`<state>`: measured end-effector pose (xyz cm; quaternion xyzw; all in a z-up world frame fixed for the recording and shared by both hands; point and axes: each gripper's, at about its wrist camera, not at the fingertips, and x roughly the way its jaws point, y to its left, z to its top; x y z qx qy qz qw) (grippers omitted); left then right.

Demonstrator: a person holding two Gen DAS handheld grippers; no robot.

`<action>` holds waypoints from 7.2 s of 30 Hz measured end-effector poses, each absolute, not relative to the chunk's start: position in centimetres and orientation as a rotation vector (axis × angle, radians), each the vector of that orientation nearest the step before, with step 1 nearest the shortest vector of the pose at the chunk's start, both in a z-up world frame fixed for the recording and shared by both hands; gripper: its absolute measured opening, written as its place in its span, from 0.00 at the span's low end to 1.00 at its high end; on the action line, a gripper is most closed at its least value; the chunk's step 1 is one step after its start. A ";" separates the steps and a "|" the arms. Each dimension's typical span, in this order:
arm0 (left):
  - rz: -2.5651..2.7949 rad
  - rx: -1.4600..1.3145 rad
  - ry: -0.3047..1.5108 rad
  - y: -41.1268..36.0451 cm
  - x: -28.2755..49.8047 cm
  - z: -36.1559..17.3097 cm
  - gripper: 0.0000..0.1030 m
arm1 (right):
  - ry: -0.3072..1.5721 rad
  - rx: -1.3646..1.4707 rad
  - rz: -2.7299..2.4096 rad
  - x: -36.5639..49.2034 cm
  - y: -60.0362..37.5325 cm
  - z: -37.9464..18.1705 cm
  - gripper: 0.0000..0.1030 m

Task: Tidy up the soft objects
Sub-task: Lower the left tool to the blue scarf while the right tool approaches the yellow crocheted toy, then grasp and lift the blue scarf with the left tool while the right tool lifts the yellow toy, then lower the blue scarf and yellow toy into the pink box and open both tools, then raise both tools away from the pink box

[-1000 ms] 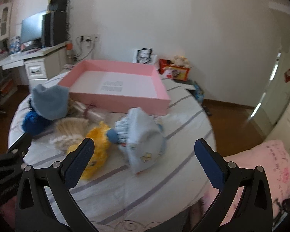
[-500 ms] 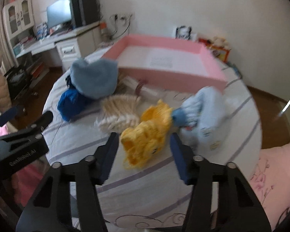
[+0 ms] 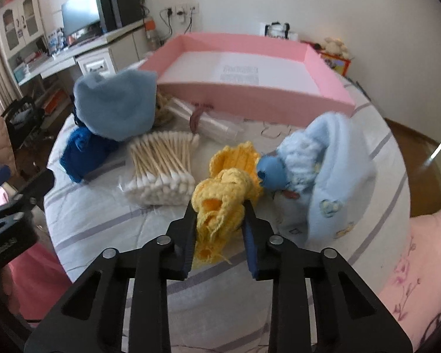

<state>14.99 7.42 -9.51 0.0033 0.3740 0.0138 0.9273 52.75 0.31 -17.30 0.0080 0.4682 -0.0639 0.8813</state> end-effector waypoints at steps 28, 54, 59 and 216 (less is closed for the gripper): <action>-0.051 0.042 0.863 2.9 19.4 -10.2 0.37 | 0.721 0.125 -0.206 51.7 -5.8 -10.5 0.24; -0.077 0.027 0.482 3.9 2.3 1.0 0.37 | 0.457 0.100 -0.171 44.0 -5.1 -2.6 0.24; -0.074 0.014 0.413 5.0 -1.8 2.2 0.37 | 0.400 0.075 -0.154 42.9 -4.3 -0.9 0.24; -0.138 0.061 0.340 4.9 -1.8 4.4 1.00 | 0.370 -0.012 -0.314 42.9 -3.7 1.7 1.00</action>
